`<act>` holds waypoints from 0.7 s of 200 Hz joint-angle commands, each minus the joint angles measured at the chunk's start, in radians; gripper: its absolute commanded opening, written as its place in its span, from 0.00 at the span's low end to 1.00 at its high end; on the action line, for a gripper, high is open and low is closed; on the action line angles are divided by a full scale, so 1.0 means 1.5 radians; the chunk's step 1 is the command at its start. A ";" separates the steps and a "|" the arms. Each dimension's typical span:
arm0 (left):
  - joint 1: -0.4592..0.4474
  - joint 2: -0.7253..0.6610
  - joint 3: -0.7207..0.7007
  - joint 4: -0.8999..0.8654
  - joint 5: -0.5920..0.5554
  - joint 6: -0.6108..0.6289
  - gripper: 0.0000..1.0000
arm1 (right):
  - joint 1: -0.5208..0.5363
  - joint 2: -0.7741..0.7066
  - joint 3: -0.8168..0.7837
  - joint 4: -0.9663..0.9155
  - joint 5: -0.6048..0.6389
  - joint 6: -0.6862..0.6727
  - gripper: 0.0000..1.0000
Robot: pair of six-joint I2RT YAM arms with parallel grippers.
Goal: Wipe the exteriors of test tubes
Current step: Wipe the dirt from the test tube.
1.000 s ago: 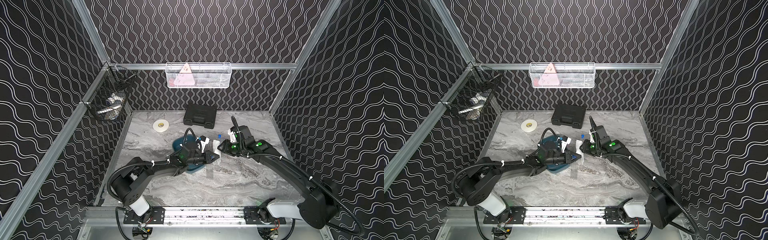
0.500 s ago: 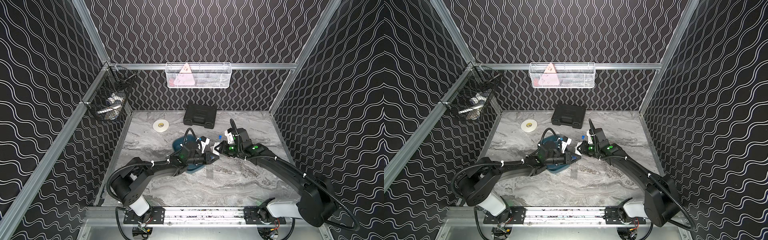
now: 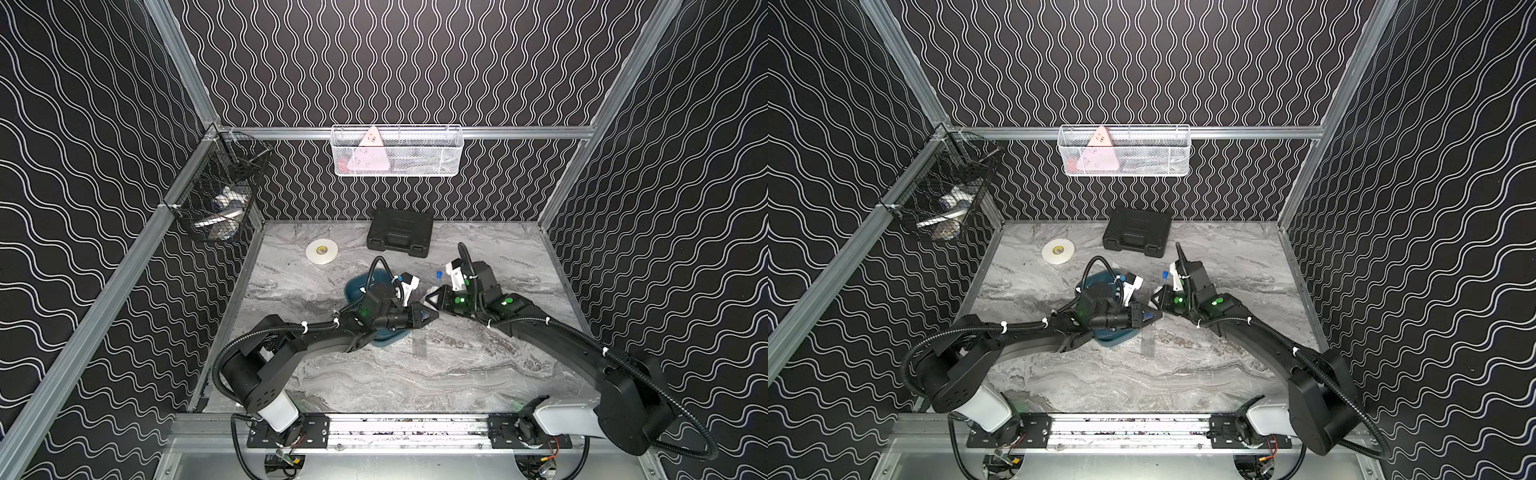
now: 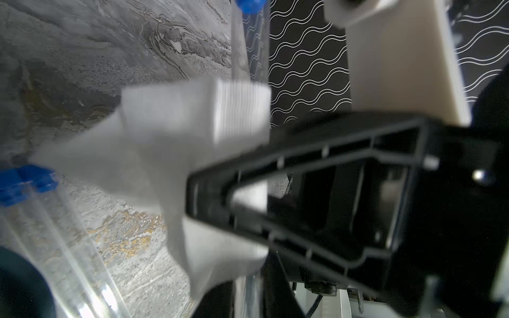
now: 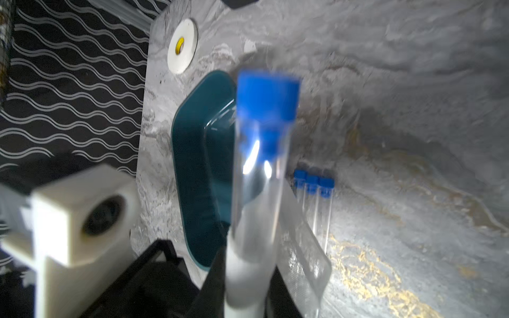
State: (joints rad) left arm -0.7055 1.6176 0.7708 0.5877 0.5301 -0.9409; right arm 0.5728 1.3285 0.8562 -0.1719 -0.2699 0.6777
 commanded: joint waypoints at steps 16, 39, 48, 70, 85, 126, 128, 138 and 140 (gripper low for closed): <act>0.001 -0.002 0.011 0.043 0.010 0.003 0.07 | 0.009 -0.025 -0.037 0.047 0.030 0.027 0.20; 0.002 -0.004 0.008 0.044 0.013 0.001 0.08 | -0.039 -0.003 0.006 0.048 0.001 -0.003 0.20; 0.002 -0.007 0.008 0.044 0.013 0.002 0.07 | -0.067 0.015 0.028 0.049 -0.029 -0.013 0.20; 0.002 -0.017 0.007 0.036 0.009 0.007 0.07 | -0.116 0.053 0.070 0.050 -0.074 -0.035 0.20; 0.001 -0.024 0.005 0.032 0.006 0.010 0.07 | -0.117 0.062 0.082 0.039 -0.093 -0.053 0.20; 0.003 -0.019 0.000 0.043 0.003 0.004 0.06 | -0.050 0.016 0.001 0.064 -0.090 -0.029 0.19; 0.002 -0.019 0.000 0.044 0.004 0.004 0.06 | -0.048 0.013 -0.005 0.066 -0.091 -0.025 0.19; 0.003 -0.015 0.000 0.050 0.006 0.000 0.06 | -0.037 -0.002 -0.027 0.079 -0.089 -0.008 0.20; 0.003 -0.014 0.000 0.051 0.006 -0.001 0.06 | -0.034 -0.004 -0.032 0.082 -0.088 -0.005 0.19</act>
State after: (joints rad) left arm -0.7044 1.5929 0.7700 0.5743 0.5266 -0.9398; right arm 0.4870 1.3590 0.8673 -0.0689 -0.3962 0.6437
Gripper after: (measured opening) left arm 0.153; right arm 0.197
